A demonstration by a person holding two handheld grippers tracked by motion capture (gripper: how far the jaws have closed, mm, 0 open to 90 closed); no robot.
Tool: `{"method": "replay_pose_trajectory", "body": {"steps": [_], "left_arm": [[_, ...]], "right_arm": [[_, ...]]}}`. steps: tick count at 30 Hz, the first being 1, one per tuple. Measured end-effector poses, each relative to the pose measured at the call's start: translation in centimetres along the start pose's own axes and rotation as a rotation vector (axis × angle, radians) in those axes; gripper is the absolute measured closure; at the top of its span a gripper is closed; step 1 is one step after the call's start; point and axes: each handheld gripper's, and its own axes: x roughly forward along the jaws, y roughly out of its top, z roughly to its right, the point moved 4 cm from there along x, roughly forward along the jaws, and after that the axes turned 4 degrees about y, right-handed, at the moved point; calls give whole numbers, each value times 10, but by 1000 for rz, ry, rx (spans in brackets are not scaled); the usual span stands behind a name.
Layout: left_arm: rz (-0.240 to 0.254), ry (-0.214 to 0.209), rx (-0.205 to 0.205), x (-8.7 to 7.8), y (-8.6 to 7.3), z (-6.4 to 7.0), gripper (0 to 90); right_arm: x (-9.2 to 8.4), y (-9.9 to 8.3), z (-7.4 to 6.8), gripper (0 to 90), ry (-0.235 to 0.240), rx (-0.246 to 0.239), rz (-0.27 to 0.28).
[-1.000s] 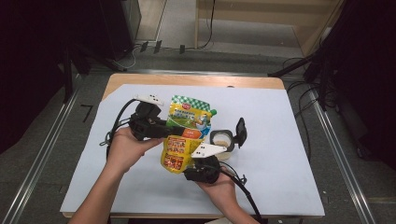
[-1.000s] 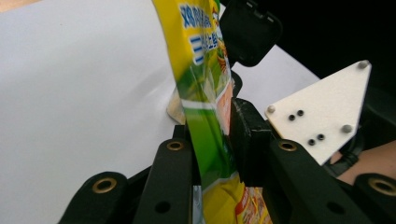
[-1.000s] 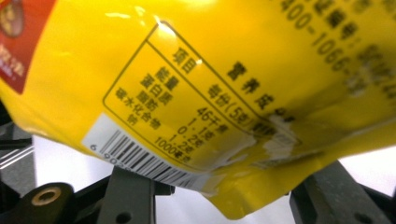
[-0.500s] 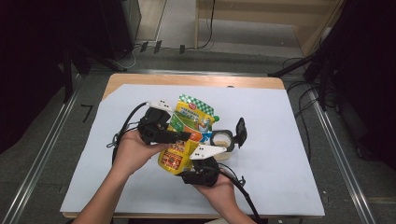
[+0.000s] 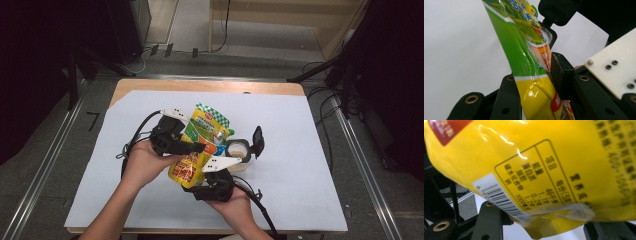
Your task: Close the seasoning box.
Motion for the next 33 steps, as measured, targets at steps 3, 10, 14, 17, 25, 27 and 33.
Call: {"method": "replay_pose_trajectory", "body": {"steps": [3, 10, 14, 17, 25, 27, 33], "left_arm": [[-4, 1, 2, 2, 0, 3, 712], [-15, -1, 9, 4, 2, 6, 716], [-14, -11, 5, 5, 2, 7, 721], [-16, -16, -6, 5, 3, 7, 726], [-34, -9, 0, 10, 5, 10, 724], [-47, -7, 3, 11, 5, 11, 724], [-67, -3, 0, 16, 6, 13, 732]], "right_arm": [[0, 0, -3, 524, 1, -6, 1], [-1, 1, -9, 528, -1, -14, -1], [-3, 1, -9, 529, 0, -10, 5], [-4, 1, -10, 530, 1, -4, 2], [-4, 1, -12, 534, 13, 16, 4], [-4, 1, -12, 536, 18, 22, 0], [-3, 0, -13, 539, 21, 33, -8]]}}
